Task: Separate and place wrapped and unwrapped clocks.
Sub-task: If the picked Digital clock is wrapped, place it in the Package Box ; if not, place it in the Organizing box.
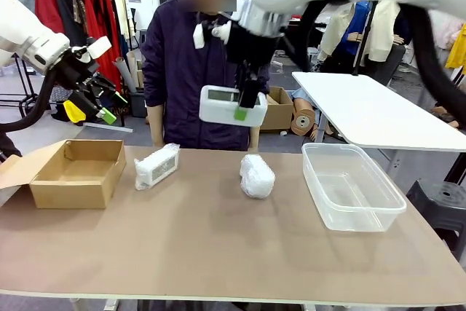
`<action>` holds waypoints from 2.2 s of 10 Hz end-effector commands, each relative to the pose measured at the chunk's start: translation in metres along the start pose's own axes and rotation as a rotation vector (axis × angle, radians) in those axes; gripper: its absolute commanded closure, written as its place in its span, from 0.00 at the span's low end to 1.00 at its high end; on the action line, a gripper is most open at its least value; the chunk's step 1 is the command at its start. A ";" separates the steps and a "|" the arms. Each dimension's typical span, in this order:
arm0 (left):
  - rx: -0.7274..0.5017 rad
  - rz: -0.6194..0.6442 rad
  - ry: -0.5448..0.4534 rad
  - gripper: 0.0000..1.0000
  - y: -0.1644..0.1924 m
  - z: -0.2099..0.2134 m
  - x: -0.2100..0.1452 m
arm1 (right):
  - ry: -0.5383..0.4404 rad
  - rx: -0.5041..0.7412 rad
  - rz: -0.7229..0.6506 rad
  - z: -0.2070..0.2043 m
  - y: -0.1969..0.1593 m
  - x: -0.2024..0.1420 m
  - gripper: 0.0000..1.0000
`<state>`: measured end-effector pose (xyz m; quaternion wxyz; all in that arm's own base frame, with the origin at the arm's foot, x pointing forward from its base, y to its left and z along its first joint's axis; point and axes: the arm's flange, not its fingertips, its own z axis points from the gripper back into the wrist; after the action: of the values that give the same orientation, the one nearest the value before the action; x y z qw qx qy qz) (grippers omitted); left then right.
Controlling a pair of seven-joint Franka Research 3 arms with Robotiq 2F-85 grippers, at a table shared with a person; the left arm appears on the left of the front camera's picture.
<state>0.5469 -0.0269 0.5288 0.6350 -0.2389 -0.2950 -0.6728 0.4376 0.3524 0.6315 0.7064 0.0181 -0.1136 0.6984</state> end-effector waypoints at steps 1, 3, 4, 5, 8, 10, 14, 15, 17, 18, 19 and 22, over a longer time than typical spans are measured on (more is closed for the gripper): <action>0.006 -0.001 0.003 0.00 0.000 0.000 0.001 | -0.020 -0.019 0.000 0.016 0.002 -0.033 1.00; 0.006 -0.001 0.003 0.00 0.000 0.000 0.001 | -0.034 -0.070 -0.102 0.027 -0.001 -0.074 1.00; 0.006 -0.001 0.003 0.00 0.000 0.000 0.001 | -0.044 -0.081 -0.163 0.029 -0.003 -0.096 1.00; 0.006 -0.001 0.003 0.00 0.000 0.000 0.001 | -0.064 -0.086 -0.272 0.031 -0.005 -0.119 1.00; 0.006 -0.001 0.003 0.00 0.000 0.000 0.001 | -0.100 -0.116 -0.481 0.032 -0.004 -0.178 1.00; 0.006 -0.001 0.003 0.00 0.000 0.000 0.001 | -0.084 -0.121 -0.701 0.026 -0.009 -0.220 1.00; 0.006 -0.001 0.003 0.00 0.000 0.000 0.001 | -0.065 -0.078 -1.002 0.008 -0.020 -0.280 1.00; 0.006 -0.001 0.003 0.00 0.000 0.000 0.001 | -0.050 -0.075 -1.062 0.004 -0.019 -0.290 1.00; 0.006 -0.001 0.003 0.00 0.000 0.000 0.001 | -0.058 -0.084 -1.112 0.001 -0.019 -0.302 1.00; 0.006 -0.001 0.003 0.00 0.000 0.000 0.001 | -0.033 -0.063 -1.039 0.002 -0.023 -0.299 1.00; 0.006 -0.001 0.003 0.00 0.000 0.000 0.001 | -0.033 -0.063 -1.039 0.002 -0.023 -0.299 1.00; 0.006 -0.001 0.003 0.00 0.000 0.000 0.001 | -0.033 -0.063 -1.039 0.002 -0.023 -0.299 1.00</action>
<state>0.5469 -0.0268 0.5289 0.6351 -0.2387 -0.2951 -0.6728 0.4597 0.0585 0.5769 0.9608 0.0629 -0.1174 0.2430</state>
